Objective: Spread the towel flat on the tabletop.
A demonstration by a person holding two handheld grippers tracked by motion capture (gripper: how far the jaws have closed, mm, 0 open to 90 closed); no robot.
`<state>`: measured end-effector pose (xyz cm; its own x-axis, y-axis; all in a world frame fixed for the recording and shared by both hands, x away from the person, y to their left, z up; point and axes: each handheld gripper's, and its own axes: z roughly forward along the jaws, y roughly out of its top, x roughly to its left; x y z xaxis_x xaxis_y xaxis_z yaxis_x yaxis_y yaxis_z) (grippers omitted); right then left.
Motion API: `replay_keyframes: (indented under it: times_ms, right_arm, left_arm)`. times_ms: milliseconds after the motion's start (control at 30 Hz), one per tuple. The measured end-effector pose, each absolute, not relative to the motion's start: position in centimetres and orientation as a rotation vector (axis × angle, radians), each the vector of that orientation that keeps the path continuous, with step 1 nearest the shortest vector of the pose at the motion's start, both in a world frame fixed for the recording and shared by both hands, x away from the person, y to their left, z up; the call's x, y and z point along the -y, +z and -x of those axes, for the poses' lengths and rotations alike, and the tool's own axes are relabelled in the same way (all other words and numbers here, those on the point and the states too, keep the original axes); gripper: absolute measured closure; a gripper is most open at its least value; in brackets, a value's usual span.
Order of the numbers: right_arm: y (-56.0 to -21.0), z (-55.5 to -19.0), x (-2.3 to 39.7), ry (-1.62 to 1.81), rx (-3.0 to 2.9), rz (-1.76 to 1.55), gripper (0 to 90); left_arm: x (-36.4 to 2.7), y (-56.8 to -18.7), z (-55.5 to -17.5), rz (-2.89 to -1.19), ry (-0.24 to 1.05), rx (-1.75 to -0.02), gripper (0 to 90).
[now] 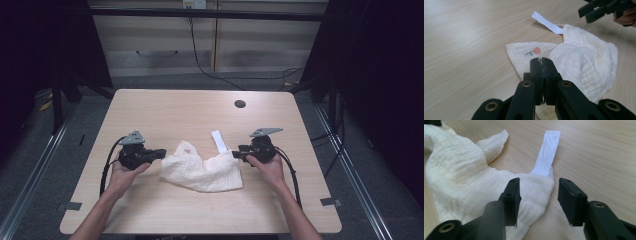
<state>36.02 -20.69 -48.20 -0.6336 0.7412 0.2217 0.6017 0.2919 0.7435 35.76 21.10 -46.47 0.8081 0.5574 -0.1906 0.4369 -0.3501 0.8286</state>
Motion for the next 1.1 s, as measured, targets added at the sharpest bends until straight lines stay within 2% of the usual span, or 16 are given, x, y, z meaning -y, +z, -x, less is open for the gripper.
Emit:
replay_keyframes:
  times_ms: [233, 400, 567, 667, 700, 733, 833, 1100]
  right_arm:
    - [-49.6, -38.1, 20.0, 1.274, -2.430, -1.274, 66.6]
    - [-50.2, -39.0, 19.6, 1.250, -2.463, -1.286, 65.9]
    - [-50.6, -39.0, 19.2, 1.217, -2.464, -1.284, 61.0]
    - [-50.6, -38.8, 19.0, 1.209, -2.462, -1.283, 69.8]
    - [-50.7, -38.7, 18.9, 1.204, -2.461, -1.282, 78.9]
    - [-50.7, -38.7, 19.0, 1.210, -2.461, -1.281, 82.2]
    - [-50.5, -38.4, 19.3, 1.273, -2.435, -1.297, 86.6]
    - [-48.1, -37.7, 20.6, 1.385, -2.356, -1.271, 88.0]
  left_arm:
    - [-21.0, -46.8, -36.0, -1.991, 0.142, -0.752, 88.1]
    - [-20.9, -46.7, -36.0, -1.994, 0.141, -0.748, 88.1]
    - [-21.1, -46.7, -36.0, -1.983, 0.136, -0.750, 88.1]
    - [-21.2, -46.6, -36.1, -1.977, 0.137, -0.754, 88.1]
    - [-21.3, -46.6, -36.1, -1.976, 0.137, -0.755, 88.1]
    - [-21.3, -46.6, -36.1, -1.975, 0.138, -0.755, 88.1]
    - [-21.4, -46.5, -36.1, -1.963, 0.132, -0.760, 88.2]
    - [-22.0, -45.9, -36.0, -1.927, 0.139, -0.762, 88.3]
